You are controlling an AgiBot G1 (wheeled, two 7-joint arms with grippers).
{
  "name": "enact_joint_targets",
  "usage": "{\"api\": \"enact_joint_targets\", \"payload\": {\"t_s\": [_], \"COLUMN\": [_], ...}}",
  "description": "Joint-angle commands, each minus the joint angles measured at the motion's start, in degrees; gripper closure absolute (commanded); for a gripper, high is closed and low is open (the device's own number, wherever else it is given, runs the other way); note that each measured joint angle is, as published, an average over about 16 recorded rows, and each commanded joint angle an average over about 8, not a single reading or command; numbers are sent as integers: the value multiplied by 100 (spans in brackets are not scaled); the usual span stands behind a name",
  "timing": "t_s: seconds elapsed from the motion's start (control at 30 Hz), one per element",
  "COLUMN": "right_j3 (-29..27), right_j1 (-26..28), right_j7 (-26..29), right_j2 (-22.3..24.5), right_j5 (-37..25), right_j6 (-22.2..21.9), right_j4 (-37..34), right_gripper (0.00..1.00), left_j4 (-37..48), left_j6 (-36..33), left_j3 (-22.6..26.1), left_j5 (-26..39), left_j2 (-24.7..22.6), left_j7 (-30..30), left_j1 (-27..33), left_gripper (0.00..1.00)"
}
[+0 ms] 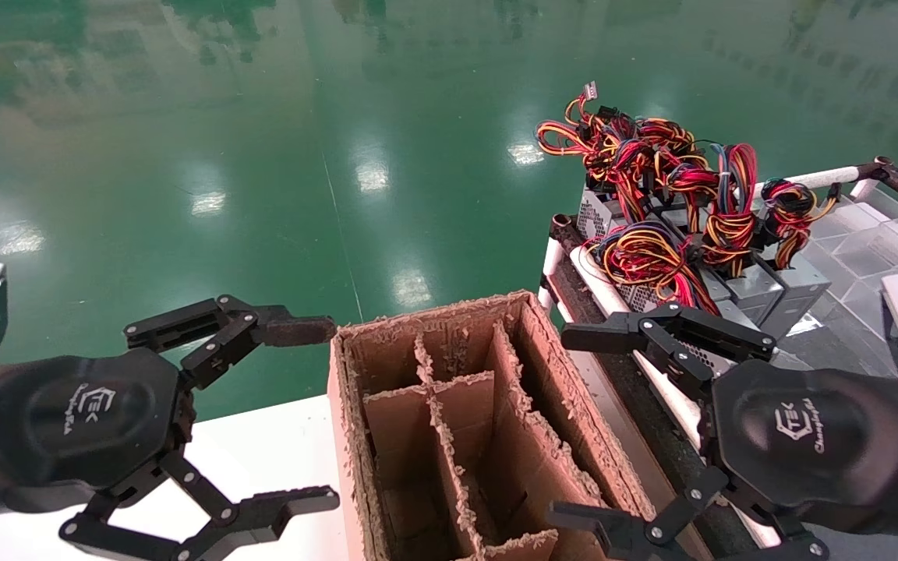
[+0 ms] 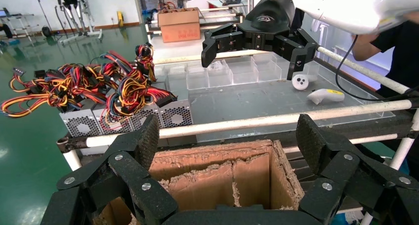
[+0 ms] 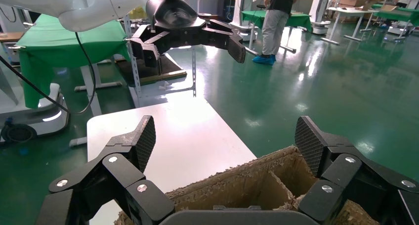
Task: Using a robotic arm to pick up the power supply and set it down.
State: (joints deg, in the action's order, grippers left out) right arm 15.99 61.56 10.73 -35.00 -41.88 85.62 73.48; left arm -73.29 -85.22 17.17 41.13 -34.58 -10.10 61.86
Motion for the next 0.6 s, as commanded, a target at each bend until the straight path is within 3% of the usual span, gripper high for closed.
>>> {"api": "enact_joint_targets", "payload": {"t_s": [0.03, 0.6], "right_j3": [0, 0], "right_j1": [0, 0], "right_j7": [0, 0], "right_j2": [0, 0], "right_j5": [0, 0], "right_j6": [0, 0], "right_j4": [0, 0], "right_gripper": [0, 0], "left_j4": [0, 0], "left_j6": [0, 0], "left_j3": [0, 0], "left_j5": [0, 0], "left_j2": [0, 0], "left_j7": [0, 0], "left_j1": [0, 0], "left_gripper": [0, 0]}}
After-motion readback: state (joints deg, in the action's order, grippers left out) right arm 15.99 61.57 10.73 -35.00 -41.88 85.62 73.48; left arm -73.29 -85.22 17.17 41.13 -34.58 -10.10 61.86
